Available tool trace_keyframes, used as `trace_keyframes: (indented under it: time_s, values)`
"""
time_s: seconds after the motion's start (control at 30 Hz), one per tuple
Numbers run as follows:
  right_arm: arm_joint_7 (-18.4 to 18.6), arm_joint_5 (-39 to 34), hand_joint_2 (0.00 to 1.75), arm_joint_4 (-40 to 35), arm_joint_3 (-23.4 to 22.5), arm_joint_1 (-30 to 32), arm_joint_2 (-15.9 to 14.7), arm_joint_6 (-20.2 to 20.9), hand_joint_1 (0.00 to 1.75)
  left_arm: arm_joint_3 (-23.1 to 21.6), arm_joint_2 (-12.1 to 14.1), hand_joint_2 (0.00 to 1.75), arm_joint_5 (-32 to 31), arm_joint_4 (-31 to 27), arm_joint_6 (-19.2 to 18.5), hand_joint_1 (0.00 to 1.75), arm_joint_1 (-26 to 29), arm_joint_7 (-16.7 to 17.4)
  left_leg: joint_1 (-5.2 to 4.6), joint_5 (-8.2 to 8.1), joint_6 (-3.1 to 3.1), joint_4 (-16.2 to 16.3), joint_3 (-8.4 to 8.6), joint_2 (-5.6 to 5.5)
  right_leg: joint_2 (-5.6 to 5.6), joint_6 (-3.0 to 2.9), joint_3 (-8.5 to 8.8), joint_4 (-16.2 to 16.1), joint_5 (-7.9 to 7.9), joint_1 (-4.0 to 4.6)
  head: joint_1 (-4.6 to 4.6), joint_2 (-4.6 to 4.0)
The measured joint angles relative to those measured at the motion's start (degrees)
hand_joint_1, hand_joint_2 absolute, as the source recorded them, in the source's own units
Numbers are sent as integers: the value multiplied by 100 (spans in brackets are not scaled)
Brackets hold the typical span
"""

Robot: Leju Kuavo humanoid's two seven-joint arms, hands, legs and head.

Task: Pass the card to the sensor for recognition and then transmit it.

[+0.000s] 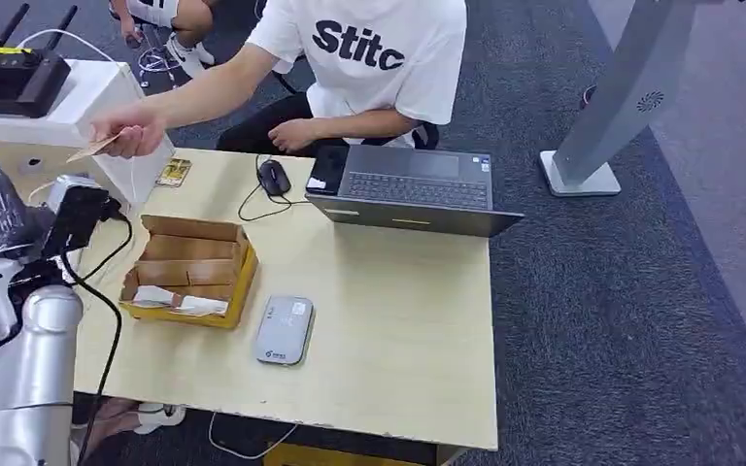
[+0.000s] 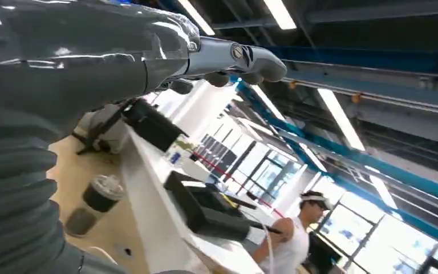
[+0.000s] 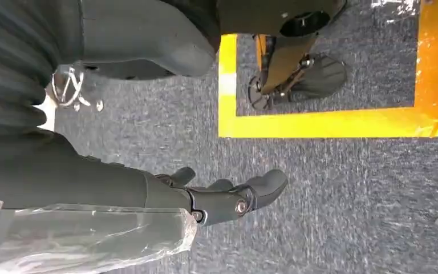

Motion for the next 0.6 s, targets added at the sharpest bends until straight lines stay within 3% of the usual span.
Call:
trace_keyframes:
  time_s: [0.27, 0.5, 0.53, 0.57, 0.6]
  values:
    - [-199, -149, 175, -2, -109, 59, 116, 216, 0, -500, -35, 175, -405, -291, 61, 0, 115, 118, 2, 0, -1, -2, 0, 1, 2, -1, -2, 2, -1, 1, -2, 0]
    - [-232, -74, 175, -2, -149, 91, 190, 208, 0, -583, 24, 175, -538, -396, 157, 0, 415, 195, 5, 0, -1, -2, -2, 2, 2, -1, -4, 2, -1, 4, -2, 0]
    - [-232, -70, 175, -2, -151, 95, 203, 203, 0, -583, 37, 175, -536, -396, 157, 19, 434, 206, 5, 0, 0, -2, -2, 2, 1, -1, -3, 2, -1, 4, -2, 0]
    - [-232, -65, 175, 0, -149, 97, 208, 203, 0, -583, 46, 175, -531, -398, 157, 155, 456, 227, 4, 0, 0, -2, -2, 1, 0, -1, -3, 2, -1, 4, -2, 0]
    - [-232, -52, 175, 0, -151, 97, 212, 203, 0, -583, 70, 175, -523, -398, 157, 169, 490, 234, 4, 0, 0, -2, -2, 2, 1, -1, -3, 2, -1, 4, 2, 0]
